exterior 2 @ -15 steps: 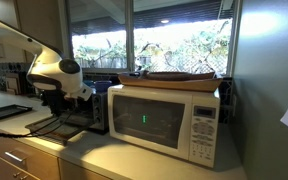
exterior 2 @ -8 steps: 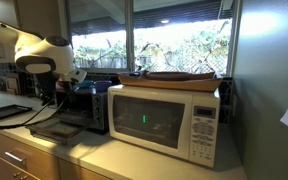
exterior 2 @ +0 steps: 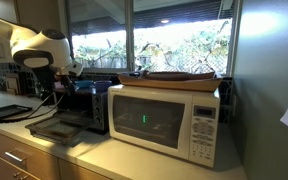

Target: Pull the oven wire rack, pick up the purple bowl and place it on the oven wire rack and push the wire rack inside the oven

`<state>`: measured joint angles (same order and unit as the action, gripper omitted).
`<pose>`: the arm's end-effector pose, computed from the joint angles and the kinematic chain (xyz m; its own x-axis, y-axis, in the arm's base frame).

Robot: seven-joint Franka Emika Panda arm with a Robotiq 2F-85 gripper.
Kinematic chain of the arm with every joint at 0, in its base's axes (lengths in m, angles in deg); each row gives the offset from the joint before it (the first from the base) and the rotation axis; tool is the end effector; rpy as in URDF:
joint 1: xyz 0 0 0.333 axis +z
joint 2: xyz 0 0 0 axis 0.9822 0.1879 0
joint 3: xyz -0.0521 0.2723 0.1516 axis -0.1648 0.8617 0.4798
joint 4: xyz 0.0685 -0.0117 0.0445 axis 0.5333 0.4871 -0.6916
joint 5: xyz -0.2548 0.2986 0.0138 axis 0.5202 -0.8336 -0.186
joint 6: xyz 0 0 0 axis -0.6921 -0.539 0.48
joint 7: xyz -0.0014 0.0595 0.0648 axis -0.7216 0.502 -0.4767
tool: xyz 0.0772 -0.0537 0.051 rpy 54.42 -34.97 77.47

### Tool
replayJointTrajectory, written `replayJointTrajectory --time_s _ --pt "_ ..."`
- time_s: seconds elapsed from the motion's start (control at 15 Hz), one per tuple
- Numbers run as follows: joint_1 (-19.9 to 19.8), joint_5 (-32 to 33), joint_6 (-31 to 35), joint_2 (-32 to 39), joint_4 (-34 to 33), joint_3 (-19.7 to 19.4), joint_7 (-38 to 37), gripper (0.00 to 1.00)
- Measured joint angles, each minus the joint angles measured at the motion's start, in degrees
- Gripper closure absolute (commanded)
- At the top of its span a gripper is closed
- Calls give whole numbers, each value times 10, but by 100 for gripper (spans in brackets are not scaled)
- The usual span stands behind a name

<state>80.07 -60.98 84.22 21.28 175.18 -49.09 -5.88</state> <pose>0.3714 0.0460 0.5231 0.9160 -0.2596 0.3059 -0.0220 -0.7937 -0.6079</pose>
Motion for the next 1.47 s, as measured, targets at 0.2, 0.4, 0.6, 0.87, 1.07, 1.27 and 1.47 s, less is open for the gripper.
replayJointTrajectory --time_s 0.2,0.4,0.6,0.87,1.07,1.27,1.47 --pt "4 33 0 0 -20 9 -4 0" --pt "17 87 -14 1 -60 28 -34 0" --pt "31 145 -35 16 -104 53 -78 0" --pt "38 230 -39 63 -158 93 -141 0" --pt "44 265 -39 104 -194 113 -174 0" --pt "50 289 -36 141 -223 130 -205 0" --pt "60 292 -23 171 -241 139 -225 0"
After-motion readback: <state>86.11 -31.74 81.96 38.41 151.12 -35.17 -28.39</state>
